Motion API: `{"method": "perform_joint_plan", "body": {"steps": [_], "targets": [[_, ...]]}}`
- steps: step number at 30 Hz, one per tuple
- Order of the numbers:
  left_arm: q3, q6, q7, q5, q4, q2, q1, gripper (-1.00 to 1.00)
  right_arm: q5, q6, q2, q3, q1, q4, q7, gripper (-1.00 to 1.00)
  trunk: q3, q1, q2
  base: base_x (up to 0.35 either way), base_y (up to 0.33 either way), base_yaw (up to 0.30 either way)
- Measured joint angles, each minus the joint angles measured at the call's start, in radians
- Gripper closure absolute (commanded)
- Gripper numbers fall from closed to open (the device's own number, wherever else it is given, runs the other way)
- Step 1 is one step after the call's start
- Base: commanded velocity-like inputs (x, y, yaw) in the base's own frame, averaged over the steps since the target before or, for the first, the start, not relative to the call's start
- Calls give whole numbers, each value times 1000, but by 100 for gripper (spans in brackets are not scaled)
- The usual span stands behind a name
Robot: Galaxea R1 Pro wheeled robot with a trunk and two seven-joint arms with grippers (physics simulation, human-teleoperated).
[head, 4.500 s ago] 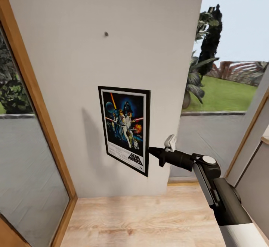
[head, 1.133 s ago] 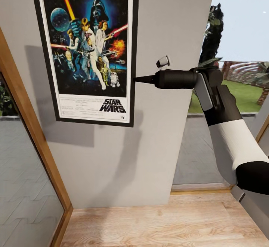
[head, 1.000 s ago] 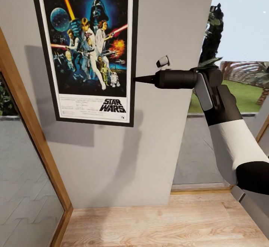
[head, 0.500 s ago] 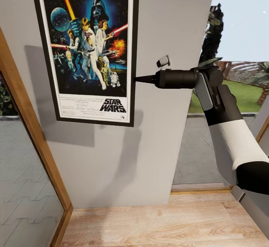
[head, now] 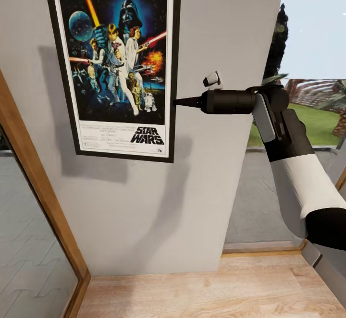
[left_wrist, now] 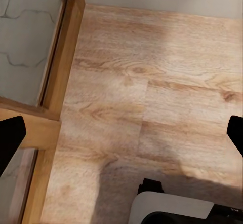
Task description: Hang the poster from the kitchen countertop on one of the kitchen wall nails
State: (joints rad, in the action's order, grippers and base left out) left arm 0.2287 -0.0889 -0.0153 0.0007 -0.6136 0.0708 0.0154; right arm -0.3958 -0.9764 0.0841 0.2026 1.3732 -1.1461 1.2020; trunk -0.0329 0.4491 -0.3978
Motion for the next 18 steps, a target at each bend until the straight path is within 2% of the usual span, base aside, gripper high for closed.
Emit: {"method": "perform_joint_plan", "body": {"steps": [7,15,18], "targets": [[0,0,0,0,0,0,0,-100,-3,2,41,3,0,-8,0,100,0,0,0,38,0,0],[0,0,0,0,0,0,0,-100,-3,3,69,6,-10,-36,2,100,0,0,0,4,0,0],[0,0,0,-1,0,0,0,-100,-4,3,75,6,-11,-37,27,100,0,0,0,0,0,0]]}}
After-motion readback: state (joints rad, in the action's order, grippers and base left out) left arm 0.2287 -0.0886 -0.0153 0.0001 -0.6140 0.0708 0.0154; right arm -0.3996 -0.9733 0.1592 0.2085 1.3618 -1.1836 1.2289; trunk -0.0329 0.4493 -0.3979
